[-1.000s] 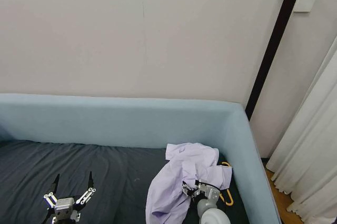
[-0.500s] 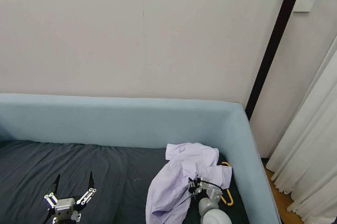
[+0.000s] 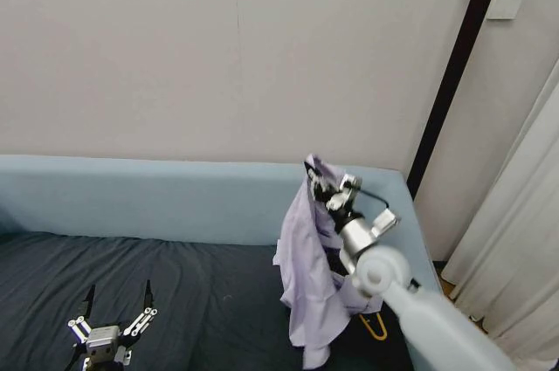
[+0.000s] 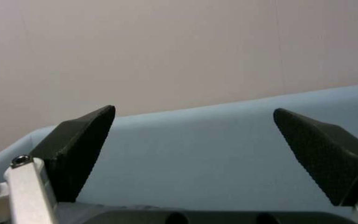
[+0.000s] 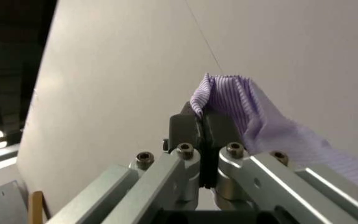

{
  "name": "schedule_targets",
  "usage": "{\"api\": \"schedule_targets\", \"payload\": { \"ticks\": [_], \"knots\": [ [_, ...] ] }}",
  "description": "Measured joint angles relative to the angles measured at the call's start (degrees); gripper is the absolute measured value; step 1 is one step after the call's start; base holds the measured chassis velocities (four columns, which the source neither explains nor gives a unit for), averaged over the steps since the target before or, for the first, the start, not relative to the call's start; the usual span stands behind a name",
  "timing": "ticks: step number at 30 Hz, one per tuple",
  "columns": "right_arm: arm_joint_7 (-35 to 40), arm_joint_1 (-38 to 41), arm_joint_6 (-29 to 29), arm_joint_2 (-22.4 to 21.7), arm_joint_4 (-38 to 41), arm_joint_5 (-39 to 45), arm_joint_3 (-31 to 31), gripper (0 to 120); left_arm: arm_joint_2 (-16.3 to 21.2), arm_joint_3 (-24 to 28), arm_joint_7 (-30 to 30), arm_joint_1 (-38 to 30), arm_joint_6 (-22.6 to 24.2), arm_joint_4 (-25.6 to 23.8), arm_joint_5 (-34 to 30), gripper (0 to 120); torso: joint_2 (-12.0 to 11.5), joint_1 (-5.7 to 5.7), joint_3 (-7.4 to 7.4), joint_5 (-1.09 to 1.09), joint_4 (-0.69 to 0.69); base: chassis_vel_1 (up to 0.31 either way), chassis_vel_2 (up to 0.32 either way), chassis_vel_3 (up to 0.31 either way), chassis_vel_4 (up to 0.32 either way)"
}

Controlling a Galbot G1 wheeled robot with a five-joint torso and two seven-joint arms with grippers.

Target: Pick up the clothes from the sofa and hang them on the clothes hanger.

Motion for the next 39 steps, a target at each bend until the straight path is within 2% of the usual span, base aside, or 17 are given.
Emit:
{"api": "schedule_targets", "payload": {
  "ticks": [1,3,6,13,15,19,23,26,29,30,32,35,36,39],
  "knots": [
    [0.0,4.1,-0.1,-0.6,-0.9,1.6,-0.6,0,-0.1,-0.1,-0.1,0.0,0.0,-0.1,0.0,100,0.0,0.0,0.01,0.03,0.0,0.0,0.0,0.0,0.0],
    [0.1,6.5,-0.2,-0.9,-1.5,2.3,-0.9,0,-0.2,-0.2,-0.1,0.1,0.0,-0.3,0.0,100,0.0,0.0,0.01,0.02,0.0,0.0,0.0,0.0,0.0],
    [0.8,15.0,-0.5,-1.3,-4.0,5.2,-1.6,0,-0.4,-0.4,-0.2,0.2,0.0,-0.7,-0.1,100,0.0,0.0,0.01,0.01,0.0,0.0,0.0,0.0,0.0],
    [2.9,27.1,-1.5,-1.6,-7.5,8.1,-1.6,0,-0.3,-1.0,-0.4,0.5,-0.1,-0.9,-0.7,100,0.0,0.0,0.0,0.01,0.0,0.0,0.0,0.0,0.0],
    [2.9,28.6,-1.5,-1.7,-8.4,8.1,-1.8,0,-0.3,-1.0,-0.4,0.5,-0.1,-1.0,-0.7,100,0.0,0.0,0.0,0.01,-0.01,0.0,0.0,0.0,0.0],
    [1.9,36.4,-1.1,-1.9,-15.2,8.4,-3.8,0,-0.6,-0.8,-0.4,0.5,-0.3,-1.1,-0.8,100,0.0,0.0,0.0,0.01,0.0,0.0,0.0,0.0,0.0],
    [1.6,37.9,-0.9,-2.8,-15.2,8.9,-5.1,0,-0.6,-0.6,-0.4,0.5,-0.7,-0.7,-0.6,100,0.0,0.0,0.01,0.01,0.0,0.0,0.0,0.0,0.0],
    [3.3,34.8,0.1,-4.2,-8.4,8.1,-5.8,0,-0.5,-0.8,-0.4,0.4,-0.7,-0.3,-0.9,100,0.0,0.0,0.0,0.0,-0.01,0.0,0.0,0.0,0.0],
    [7.0,23.0,1.1,-7.9,8.3,3.2,-8.6,0,0.2,-1.8,-0.3,0.1,-0.7,0.3,-1.7,100,0.0,0.0,-0.01,-0.01,-0.01,0.0,0.0,0.0,0.0],
    [7.0,23.0,1.1,-7.9,8.3,3.2,-8.6,0,0.2,-1.8,-0.3,0.1,-0.7,0.3,-1.7,100,0.0,0.0,-0.01,-0.01,-0.01,0.0,0.0,0.0,0.0],
    [7.0,12.6,2.1,-8.8,13.7,-4.4,-11.9,0,0.8,-2.7,-0.3,-0.2,-0.5,0.9,-1.9,100,0.0,-0.01,-0.01,0.0,-0.01,0.0,0.0,0.0,0.0],
    [6.3,-4.5,3.2,-7.2,14.8,-14.5,-16.5,0,1.9,-4.2,-1.8,-0.4,1.6,1.7,-2.0,100,0.0,0.0,0.0,0.03,-0.02,0.0,0.0,0.0,0.0],
    [6.3,-4.5,3.2,-7.2,14.8,-14.5,-16.5,0,1.9,-4.2,-1.8,-0.4,1.6,1.7,-2.0,100,0.0,0.0,0.0,0.03,-0.02,0.0,0.0,0.0,0.0],
    [5.2,-16.6,5.6,-4.2,9.6,-24.2,-20.7,0,3.1,-5.7,-3.4,-0.4,3.5,2.1,-2.6,100,0.0,-0.01,-0.01,-0.01,0.0,0.0,0.0,0.0,0.0]
  ]
}}
